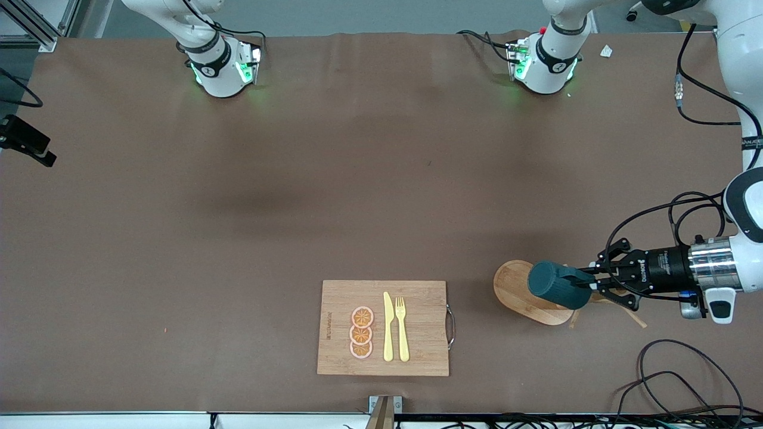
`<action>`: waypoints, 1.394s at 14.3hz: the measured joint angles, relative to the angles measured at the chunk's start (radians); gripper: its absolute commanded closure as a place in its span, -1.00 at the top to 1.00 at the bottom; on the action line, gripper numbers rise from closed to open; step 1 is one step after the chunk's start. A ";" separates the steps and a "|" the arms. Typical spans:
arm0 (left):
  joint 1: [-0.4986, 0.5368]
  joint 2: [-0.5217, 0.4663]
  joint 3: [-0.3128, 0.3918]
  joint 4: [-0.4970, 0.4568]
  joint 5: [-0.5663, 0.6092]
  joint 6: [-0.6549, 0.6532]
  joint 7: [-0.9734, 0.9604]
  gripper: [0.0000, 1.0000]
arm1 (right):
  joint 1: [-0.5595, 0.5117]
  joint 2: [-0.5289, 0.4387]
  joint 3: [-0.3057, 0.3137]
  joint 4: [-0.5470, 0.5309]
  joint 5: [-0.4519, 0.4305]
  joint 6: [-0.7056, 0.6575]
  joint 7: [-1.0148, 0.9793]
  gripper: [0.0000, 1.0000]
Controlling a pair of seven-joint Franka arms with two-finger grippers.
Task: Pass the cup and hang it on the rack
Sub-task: 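Hook the mug handle onto a rack peg with the left gripper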
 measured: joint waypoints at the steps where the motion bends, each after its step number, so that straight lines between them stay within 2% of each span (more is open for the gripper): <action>1: 0.004 0.002 0.000 0.000 0.000 0.000 0.001 -0.93 | 0.000 0.000 0.000 0.000 0.000 0.000 0.000 1.00; 18: 0.012 0.030 0.023 -0.003 0.001 0.000 0.062 -0.83 | 0.000 0.000 0.002 0.000 0.000 0.000 0.000 1.00; 20: 0.015 0.030 0.023 -0.003 0.001 0.000 0.062 -0.67 | 0.000 0.000 0.002 0.000 0.000 0.000 0.000 1.00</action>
